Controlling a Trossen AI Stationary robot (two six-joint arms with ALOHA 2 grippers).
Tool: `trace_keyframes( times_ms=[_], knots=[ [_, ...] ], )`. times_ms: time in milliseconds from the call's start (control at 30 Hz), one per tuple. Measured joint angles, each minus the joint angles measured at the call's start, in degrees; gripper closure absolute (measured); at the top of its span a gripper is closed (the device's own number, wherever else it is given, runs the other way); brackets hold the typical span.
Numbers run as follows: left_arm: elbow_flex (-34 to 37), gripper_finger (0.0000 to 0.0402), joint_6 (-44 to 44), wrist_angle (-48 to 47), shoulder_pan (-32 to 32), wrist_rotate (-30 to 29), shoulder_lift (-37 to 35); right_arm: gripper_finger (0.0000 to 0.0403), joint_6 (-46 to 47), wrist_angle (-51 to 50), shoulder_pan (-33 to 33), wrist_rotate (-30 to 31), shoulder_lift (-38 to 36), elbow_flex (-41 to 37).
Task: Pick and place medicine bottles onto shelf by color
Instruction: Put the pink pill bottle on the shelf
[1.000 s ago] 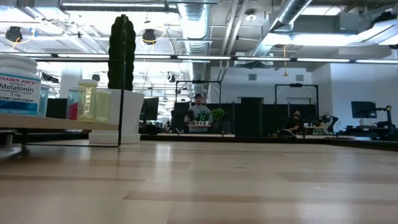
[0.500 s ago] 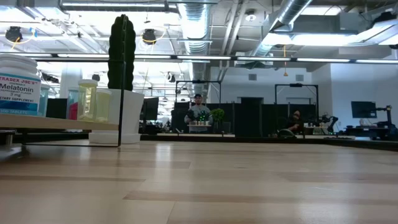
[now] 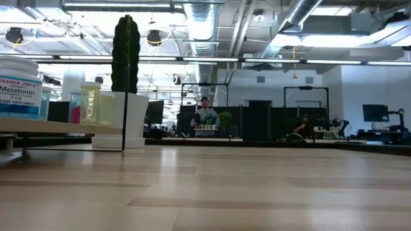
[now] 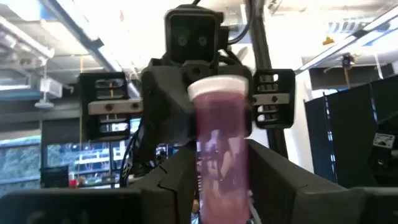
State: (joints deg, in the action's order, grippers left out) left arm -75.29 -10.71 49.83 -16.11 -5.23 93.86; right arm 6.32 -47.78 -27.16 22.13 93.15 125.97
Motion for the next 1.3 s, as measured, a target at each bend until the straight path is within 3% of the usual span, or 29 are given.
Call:
trace_keyframes(
  times_ms=[300, 467, 867, 1300],
  knots=[
    [-0.04, 0.0205, 2.02, -1.32, 0.28, -1.56, 0.0, 0.0295, 3.29, -3.79, 0.0, -0.02, -1.33, 0.04],
    [-0.04, 0.0181, 2.23, -3.16, 0.28, -3.16, -0.04, 0.0295, 7.26, -9.4, 0.31, 0.0, -2.06, 0.04],
    [-0.04, 0.0177, 4.28, -9.65, 0.25, -5.06, -0.2, 0.0295, 10.37, -15.67, 1.5, -1.5, -2.13, 0.07],
    [-0.04, 0.0177, 5.81, -11.1, 1.33, -6.71, -0.2, 0.0294, 10.34, -14.51, 1.88, -2.75, -1.97, 0.07]
  ],
)
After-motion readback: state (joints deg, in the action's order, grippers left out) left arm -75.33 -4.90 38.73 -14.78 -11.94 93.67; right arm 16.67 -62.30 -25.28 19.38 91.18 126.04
